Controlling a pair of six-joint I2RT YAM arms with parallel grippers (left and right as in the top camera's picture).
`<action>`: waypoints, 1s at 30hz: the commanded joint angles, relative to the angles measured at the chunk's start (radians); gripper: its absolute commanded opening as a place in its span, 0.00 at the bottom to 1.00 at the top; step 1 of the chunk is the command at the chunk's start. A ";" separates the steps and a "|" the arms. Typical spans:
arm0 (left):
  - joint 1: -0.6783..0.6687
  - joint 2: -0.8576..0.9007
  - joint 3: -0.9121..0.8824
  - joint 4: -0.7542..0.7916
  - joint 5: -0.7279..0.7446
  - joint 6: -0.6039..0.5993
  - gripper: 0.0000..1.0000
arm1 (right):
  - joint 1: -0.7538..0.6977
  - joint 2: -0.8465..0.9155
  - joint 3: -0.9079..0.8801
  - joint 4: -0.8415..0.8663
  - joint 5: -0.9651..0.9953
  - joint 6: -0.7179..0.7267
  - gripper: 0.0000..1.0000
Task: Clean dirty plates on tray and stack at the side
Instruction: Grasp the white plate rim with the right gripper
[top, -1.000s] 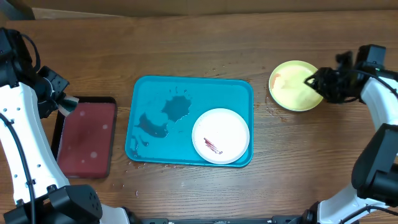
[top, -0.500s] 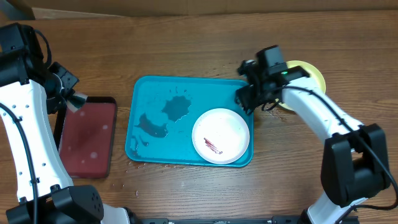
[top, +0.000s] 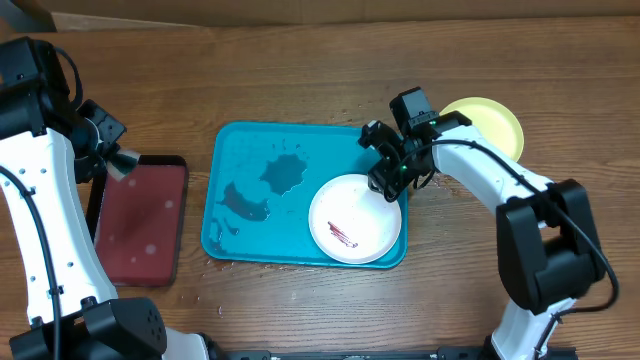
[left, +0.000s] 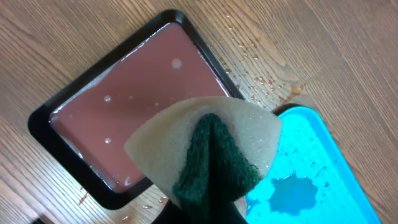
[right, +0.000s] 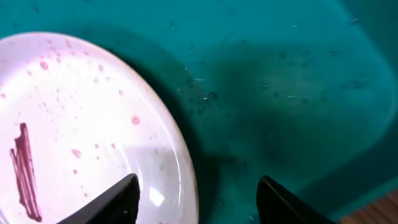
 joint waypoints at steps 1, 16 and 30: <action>-0.007 0.007 -0.004 0.005 0.001 0.022 0.04 | 0.000 0.037 -0.007 0.008 -0.035 -0.027 0.53; -0.008 0.007 -0.005 0.013 0.043 0.043 0.04 | 0.013 0.093 -0.007 0.060 -0.035 0.200 0.04; -0.199 0.077 -0.005 0.027 0.212 0.167 0.04 | 0.231 0.093 -0.007 0.308 0.027 0.791 0.04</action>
